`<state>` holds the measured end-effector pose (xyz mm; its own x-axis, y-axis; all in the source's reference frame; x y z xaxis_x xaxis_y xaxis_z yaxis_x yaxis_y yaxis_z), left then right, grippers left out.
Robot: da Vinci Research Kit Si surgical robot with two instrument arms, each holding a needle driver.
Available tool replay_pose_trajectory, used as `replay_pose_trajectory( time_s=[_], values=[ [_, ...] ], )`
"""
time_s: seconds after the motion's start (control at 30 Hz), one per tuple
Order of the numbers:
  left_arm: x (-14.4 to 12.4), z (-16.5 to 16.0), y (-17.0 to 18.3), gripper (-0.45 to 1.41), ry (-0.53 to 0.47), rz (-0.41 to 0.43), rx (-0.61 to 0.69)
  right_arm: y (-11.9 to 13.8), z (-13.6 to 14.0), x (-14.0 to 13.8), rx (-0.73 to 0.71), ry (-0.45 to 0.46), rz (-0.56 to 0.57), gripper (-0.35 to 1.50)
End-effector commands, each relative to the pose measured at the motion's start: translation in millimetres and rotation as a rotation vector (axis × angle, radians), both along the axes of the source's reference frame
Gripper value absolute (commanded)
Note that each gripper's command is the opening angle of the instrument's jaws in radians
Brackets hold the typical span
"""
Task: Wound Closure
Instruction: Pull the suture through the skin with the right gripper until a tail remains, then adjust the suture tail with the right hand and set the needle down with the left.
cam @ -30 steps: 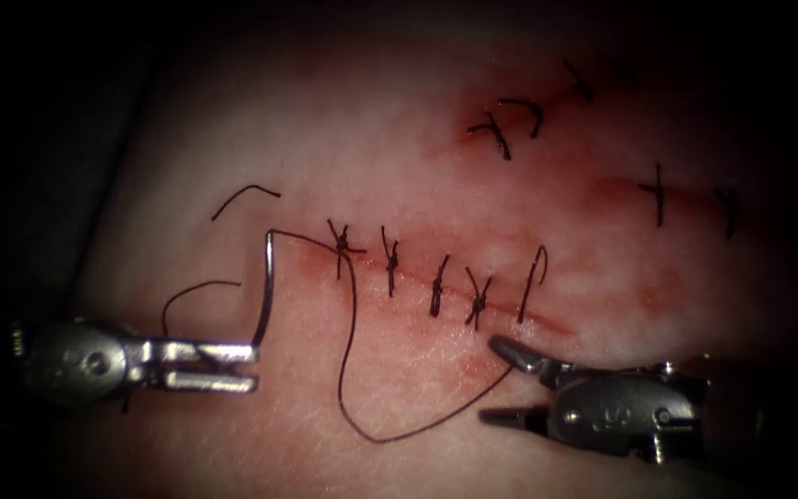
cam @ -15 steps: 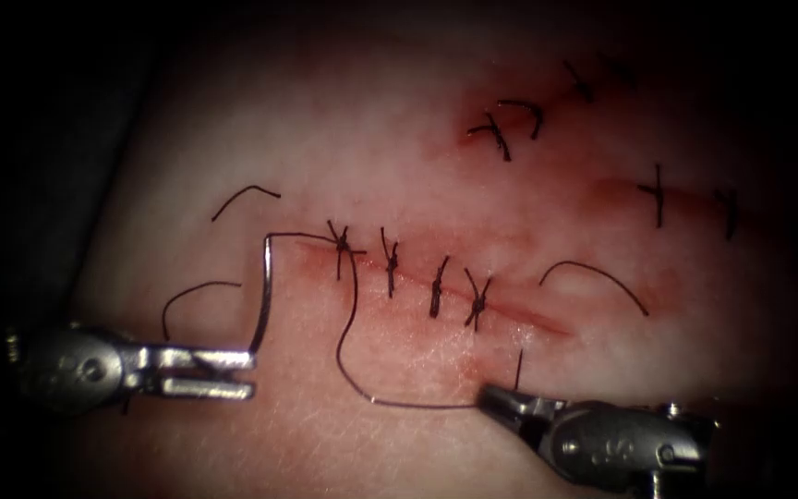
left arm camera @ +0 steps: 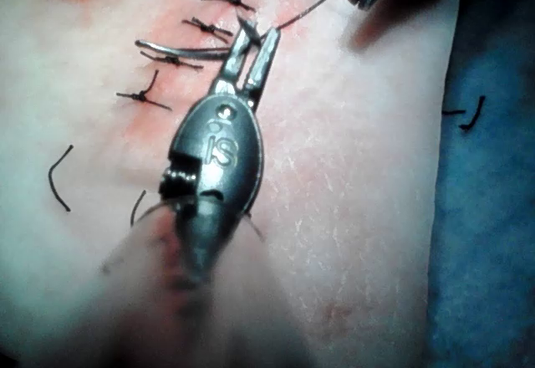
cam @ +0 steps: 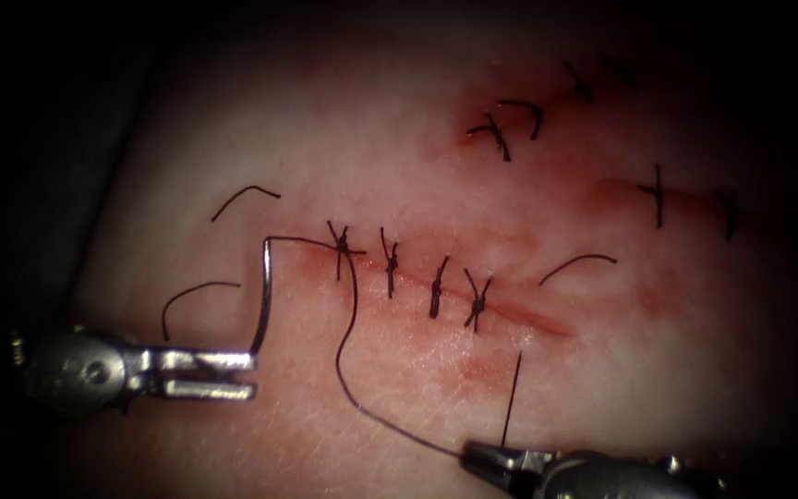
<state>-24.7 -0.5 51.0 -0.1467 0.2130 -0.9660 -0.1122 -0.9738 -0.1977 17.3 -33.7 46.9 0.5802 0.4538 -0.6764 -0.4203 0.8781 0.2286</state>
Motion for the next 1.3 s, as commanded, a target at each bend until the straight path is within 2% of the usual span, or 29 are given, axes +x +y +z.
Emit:
replay_pose_trajectory(
  time_s=[0.03,0.07,0.1,0.13,0.17,0.2,0.27,0.4,0.5,0.57,0.6,0.67,0.7,0.73,0.77,0.83,0.93,0.97,1.0,1.03,1.13,1.3],
  values=[
    [-0.5,0.8,-0.4,-0.45,0.001,0.004,0.000,-0.7,0.9,0.7,0.001,0.001,-0.003,-0.35],
    [-0.5,0.9,-0.4,-0.45,0.003,0.007,0.000,-0.6,1.0,0.8,0.002,0.003,-0.004,-0.35],
    [-0.5,0.9,-0.5,-0.45,0.004,0.010,-0.001,-0.5,1.1,0.8,0.006,0.007,-0.007,0.15],
    [-0.4,1.2,-0.8,-0.45,0.008,0.019,-0.003,-0.2,1.3,0.7,0.001,0.025,-0.003,1.11],
    [-0.4,1.2,-0.8,-0.45,0.008,0.019,-0.003,-0.2,1.3,0.7,0.001,0.025,-0.003,1.11],
    [-0.3,1.4,-1.0,-0.45,0.010,0.025,-0.005,-0.1,1.4,0.5,-0.006,0.043,-0.001,1.30],
    [0.2,2.3,-1.8,-0.45,0.010,0.043,-0.012,-0.2,1.5,-0.8,0.007,0.118,0.018,1.43],
    [0.9,3.4,-2.4,-0.45,0.025,0.043,-0.020,-0.3,1.3,-2.6,0.019,0.155,0.027,1.43],
    [1.6,5.0,-3.8,-0.45,0.034,0.037,-0.015,-0.7,0.6,-5.9,0.042,0.205,0.044,1.45],
    [1.8,5.5,-4.3,-0.45,0.036,0.036,-0.015,-0.6,0.4,-6.7,0.060,0.215,0.055,1.45],
    [2.0,6.1,-4.9,-0.45,0.043,0.039,-0.004,0.1,0.1,-8.4,0.101,0.259,0.084,1.21],
    [2.1,6.6,-5.2,-0.45,0.045,0.042,0.003,0.5,0.1,-8.8,0.110,0.276,0.100,1.19],
    [2.2,6.9,-5.4,-0.45,0.049,0.042,0.006,1.3,0.2,-9.6,0.116,0.311,0.141,1.19],
    [2.2,7.6,-5.9,-0.45,0.054,0.046,0.012,2.8,0.5,-10.7,0.143,0.372,0.275,1.14],
    [2.2,7.6,-5.9,-0.45,0.054,0.046,0.012,2.8,0.5,-10.7,0.143,0.372,0.275,1.14],
    [2.2,8.4,-6.4,-0.45,0.059,0.052,0.023,5.0,1.3,-11.6,0.161,0.413,0.417,1.11],
    [2.1,8.7,-6.6,-0.45,0.059,0.050,0.026,6.2,2.2,-11.8,0.177,0.427,0.464,1.09],
    [2.0,8.8,-6.7,-0.45,0.060,0.049,0.025,7.6,3.9,-11.5,0.176,0.428,0.501,1.03],
    [2.0,8.8,-6.7,-0.45,0.060,0.049,0.025,7.6,3.9,-11.5,0.176,0.428,0.501,1.03],
    [1.9,8.6,-6.7,-0.45,0.063,0.050,0.026,8.8,5.8,-11.3,0.166,0.421,0.518,1.01],
    [1.8,8.3,-6.8,-0.45,0.068,0.047,0.026,9.9,7.4,-11.4,0.152,0.417,0.537,0.96],
    [1.8,8.2,-6.9,-0.45,0.066,0.048,0.026,11.2,8.3,-11.0,0.136,0.421,0.566,0.96]
  ],
)
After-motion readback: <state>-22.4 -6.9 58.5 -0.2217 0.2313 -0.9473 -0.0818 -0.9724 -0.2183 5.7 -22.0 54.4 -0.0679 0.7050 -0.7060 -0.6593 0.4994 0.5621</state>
